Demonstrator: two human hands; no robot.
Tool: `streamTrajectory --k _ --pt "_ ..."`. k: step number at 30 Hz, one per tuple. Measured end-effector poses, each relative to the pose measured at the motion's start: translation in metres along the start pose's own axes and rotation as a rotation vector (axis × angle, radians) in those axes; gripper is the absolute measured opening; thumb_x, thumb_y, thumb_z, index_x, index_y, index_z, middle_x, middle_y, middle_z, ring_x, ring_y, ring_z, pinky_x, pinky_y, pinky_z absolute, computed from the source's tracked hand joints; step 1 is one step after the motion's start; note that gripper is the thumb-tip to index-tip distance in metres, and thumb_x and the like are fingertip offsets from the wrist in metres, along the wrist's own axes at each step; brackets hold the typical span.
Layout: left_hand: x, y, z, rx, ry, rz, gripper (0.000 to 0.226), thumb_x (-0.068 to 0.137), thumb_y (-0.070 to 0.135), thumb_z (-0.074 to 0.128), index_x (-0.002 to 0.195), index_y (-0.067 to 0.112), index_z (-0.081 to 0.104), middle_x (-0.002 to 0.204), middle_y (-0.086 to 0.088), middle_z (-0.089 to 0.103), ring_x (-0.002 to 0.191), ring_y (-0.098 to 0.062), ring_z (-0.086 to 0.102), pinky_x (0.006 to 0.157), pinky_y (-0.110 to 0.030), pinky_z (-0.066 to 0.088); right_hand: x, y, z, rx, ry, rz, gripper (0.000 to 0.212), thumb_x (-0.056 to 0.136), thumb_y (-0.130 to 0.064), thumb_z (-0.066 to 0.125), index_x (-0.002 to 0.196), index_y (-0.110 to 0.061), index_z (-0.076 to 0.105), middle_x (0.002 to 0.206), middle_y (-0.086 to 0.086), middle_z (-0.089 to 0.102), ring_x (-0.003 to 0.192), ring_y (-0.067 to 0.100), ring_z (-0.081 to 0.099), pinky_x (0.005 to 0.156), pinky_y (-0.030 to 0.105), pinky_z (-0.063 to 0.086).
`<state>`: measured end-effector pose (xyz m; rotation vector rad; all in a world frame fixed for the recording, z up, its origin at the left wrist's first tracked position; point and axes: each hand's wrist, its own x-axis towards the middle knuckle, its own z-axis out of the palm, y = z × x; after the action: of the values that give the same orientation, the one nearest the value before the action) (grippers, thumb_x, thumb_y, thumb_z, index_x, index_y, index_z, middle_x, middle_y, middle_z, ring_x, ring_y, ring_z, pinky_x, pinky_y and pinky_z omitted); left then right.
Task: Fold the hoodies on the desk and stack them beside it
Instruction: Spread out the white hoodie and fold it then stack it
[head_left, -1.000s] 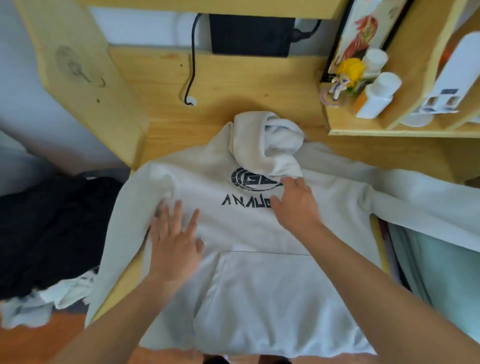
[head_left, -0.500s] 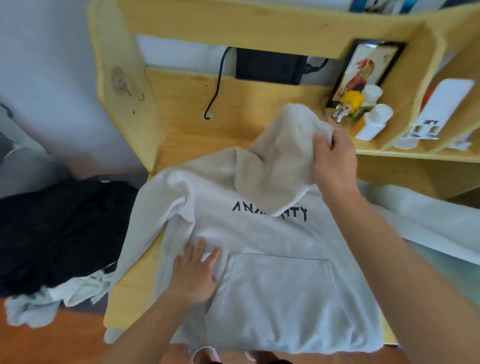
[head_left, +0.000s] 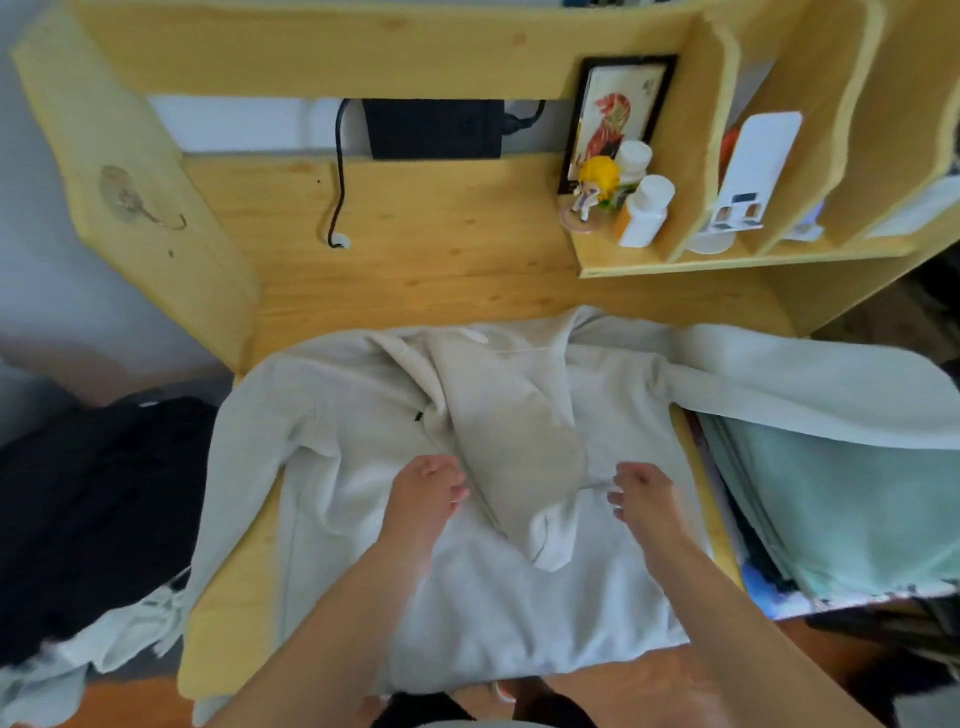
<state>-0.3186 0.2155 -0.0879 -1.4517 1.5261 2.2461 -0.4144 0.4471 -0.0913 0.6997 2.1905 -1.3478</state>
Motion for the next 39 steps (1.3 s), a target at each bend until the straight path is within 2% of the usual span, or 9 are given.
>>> streamTrajectory --k 5,8,12,15,18,22,29,35,39 --pt "0.014 -0.011 0.042 0.073 -0.019 -0.077 0.007 0.091 0.018 0.061 0.094 0.014 0.064 0.087 -0.01 0.064 0.072 -0.021 0.057 0.059 -0.024 0.043 0.002 -0.024 0.041 0.028 -0.221 0.052 0.016 0.092 -0.02 0.058 0.098 -0.015 0.072 0.093 0.005 0.073 0.089 0.023 0.068 0.085 0.039 0.058" --pt "0.021 -0.015 0.051 -0.026 0.084 -0.068 0.014 0.093 0.011 0.062 0.103 0.007 0.07 0.1 -0.014 0.075 0.086 -0.028 0.072 0.07 -0.036 0.059 -0.018 -0.037 0.053 -0.023 -0.262 -0.168 0.011 0.091 -0.017 0.064 0.098 -0.015 0.073 0.087 0.004 0.072 0.08 0.017 0.065 0.07 0.027 0.051" --pt "-0.001 0.003 0.026 0.07 0.359 0.247 0.028 0.097 0.026 0.062 0.074 0.011 0.055 0.071 -0.004 0.062 0.065 -0.018 0.056 0.065 -0.036 0.048 -0.042 -0.049 0.022 -0.055 -0.32 -0.535 0.009 0.095 -0.022 0.067 0.087 -0.02 0.071 0.078 -0.002 0.066 0.07 0.002 0.057 0.067 0.013 0.044" --pt "-0.011 -0.008 -0.01 0.217 0.272 0.171 0.028 0.099 0.022 0.061 0.073 0.015 0.052 0.067 -0.007 0.052 0.067 -0.018 0.048 0.063 -0.034 0.037 -0.028 -0.031 0.001 -0.22 -0.427 -0.364 0.029 0.1 -0.029 0.058 0.077 -0.016 0.072 0.07 0.001 0.064 0.063 0.007 0.057 0.069 0.025 0.05" --pt "-0.007 -0.031 -0.033 0.344 0.226 -0.01 0.034 0.095 0.018 0.067 0.063 0.018 0.054 0.06 -0.001 0.053 0.068 -0.019 0.048 0.069 -0.035 0.036 -0.006 -0.016 0.004 -0.079 -0.318 0.017 0.013 0.098 -0.027 0.06 0.098 -0.015 0.064 0.096 0.009 0.067 0.077 0.021 0.069 0.07 0.042 0.064" --pt "-0.01 -0.039 -0.027 0.39 0.189 -0.027 0.02 0.074 0.03 0.072 0.071 0.017 0.059 0.067 -0.002 0.059 0.072 -0.018 0.055 0.069 -0.036 0.043 -0.008 -0.008 0.029 -0.027 -0.503 0.292 0.037 0.092 -0.042 0.067 0.116 -0.017 0.056 0.114 0.006 0.066 0.099 0.027 0.068 0.066 0.045 0.063" --pt "-0.046 -0.017 0.019 0.538 -0.247 0.32 0.006 0.099 0.022 0.066 0.103 0.024 0.07 0.103 0.011 0.068 0.093 0.001 0.067 0.081 -0.012 0.048 -0.014 -0.015 0.046 0.1 -0.272 0.111 0.017 0.087 -0.016 0.06 0.097 -0.013 0.073 0.089 0.006 0.078 0.086 0.027 0.072 0.081 0.041 0.061" --pt "0.05 0.007 -0.008 0.674 0.109 0.129 0.018 0.086 0.024 0.052 0.075 0.012 0.06 0.073 -0.009 0.057 0.075 -0.03 0.059 0.066 -0.037 0.038 0.01 -0.001 0.012 -0.228 -0.042 0.116 0.02 0.08 -0.01 0.056 0.096 -0.008 0.068 0.089 0.013 0.066 0.078 0.028 0.06 0.068 0.034 0.047" --pt "0.086 0.038 -0.009 0.209 0.091 -0.056 0.016 0.095 0.019 0.064 0.081 0.014 0.067 0.071 -0.008 0.063 0.058 -0.021 0.055 0.048 -0.024 0.04 0.002 -0.012 0.02 -0.224 -0.074 0.068 0.025 0.092 -0.03 0.06 0.115 -0.03 0.048 0.108 0.0 0.059 0.104 0.026 0.06 0.083 0.035 0.047"
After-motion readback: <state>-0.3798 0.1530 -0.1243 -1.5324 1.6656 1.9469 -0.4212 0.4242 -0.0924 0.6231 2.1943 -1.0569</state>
